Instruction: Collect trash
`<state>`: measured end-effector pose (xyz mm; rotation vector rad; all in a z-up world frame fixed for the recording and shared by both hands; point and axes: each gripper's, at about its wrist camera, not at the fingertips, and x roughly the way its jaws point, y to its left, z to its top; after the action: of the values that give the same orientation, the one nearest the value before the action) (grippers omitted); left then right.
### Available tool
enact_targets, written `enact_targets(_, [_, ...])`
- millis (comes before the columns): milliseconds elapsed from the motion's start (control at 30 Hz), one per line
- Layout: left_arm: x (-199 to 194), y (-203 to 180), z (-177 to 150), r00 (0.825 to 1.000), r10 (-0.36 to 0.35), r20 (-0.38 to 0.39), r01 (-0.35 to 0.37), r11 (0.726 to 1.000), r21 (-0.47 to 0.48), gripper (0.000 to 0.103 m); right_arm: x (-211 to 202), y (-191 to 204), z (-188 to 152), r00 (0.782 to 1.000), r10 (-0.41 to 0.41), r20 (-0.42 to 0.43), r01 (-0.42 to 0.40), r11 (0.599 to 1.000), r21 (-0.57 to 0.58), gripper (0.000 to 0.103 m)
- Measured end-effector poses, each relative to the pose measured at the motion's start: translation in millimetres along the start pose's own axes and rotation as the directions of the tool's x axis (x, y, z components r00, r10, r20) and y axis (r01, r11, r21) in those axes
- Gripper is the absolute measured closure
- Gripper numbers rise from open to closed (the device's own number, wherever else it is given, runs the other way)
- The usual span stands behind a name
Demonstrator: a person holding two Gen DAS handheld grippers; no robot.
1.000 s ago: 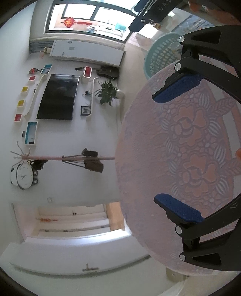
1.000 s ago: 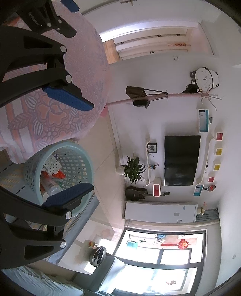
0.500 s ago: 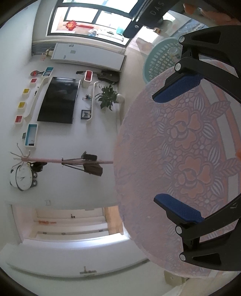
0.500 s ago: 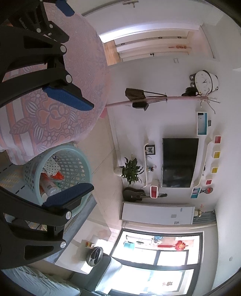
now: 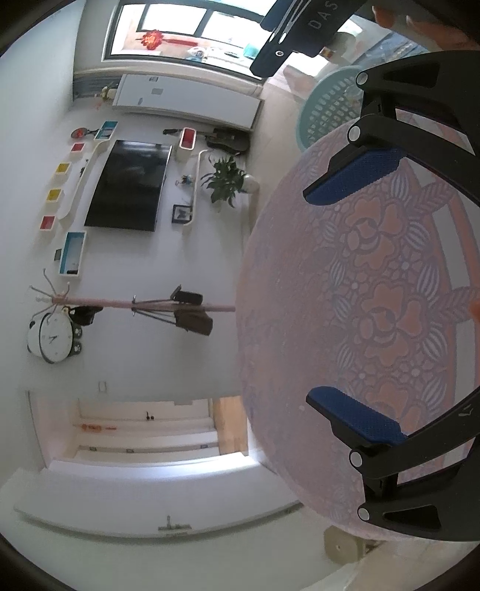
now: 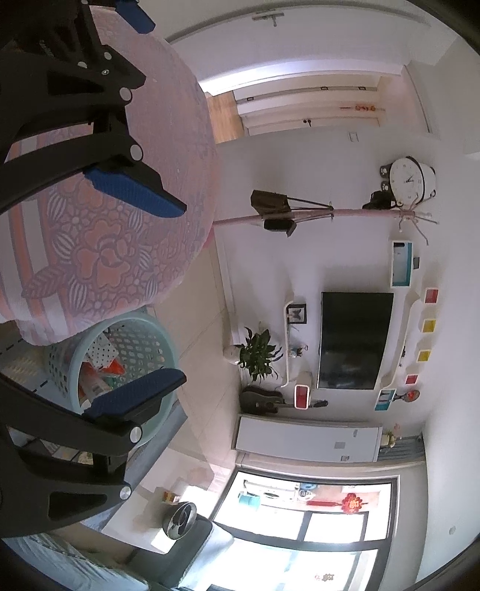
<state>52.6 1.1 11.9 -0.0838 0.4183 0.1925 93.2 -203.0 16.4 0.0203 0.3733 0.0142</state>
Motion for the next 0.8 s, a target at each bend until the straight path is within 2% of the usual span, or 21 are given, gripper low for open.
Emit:
enact_targets(400, [-13, 18, 11, 0.996, 0.081, 0.035, -0.08, 0.996, -0.025, 0.008, -3, 22, 8, 0.999, 0.037, 0.003, -0.037, 0.999, -0.031, 0.023])
enact_targets(667, [-17, 17, 13, 0.995, 0.09, 0.037, -0.089, 0.996, -0.015, 0.008, -1, 28, 5, 0.999, 0.052, -0.007, -0.053, 0.998, -0.045, 0.023])
enact_targets(800, [-18, 17, 16, 0.991, 0.117, 0.057, -0.117, 0.993, -0.006, 0.008, 0, 29, 5, 0.998, 0.058, -0.011, -0.058, 0.997, -0.045, 0.023])
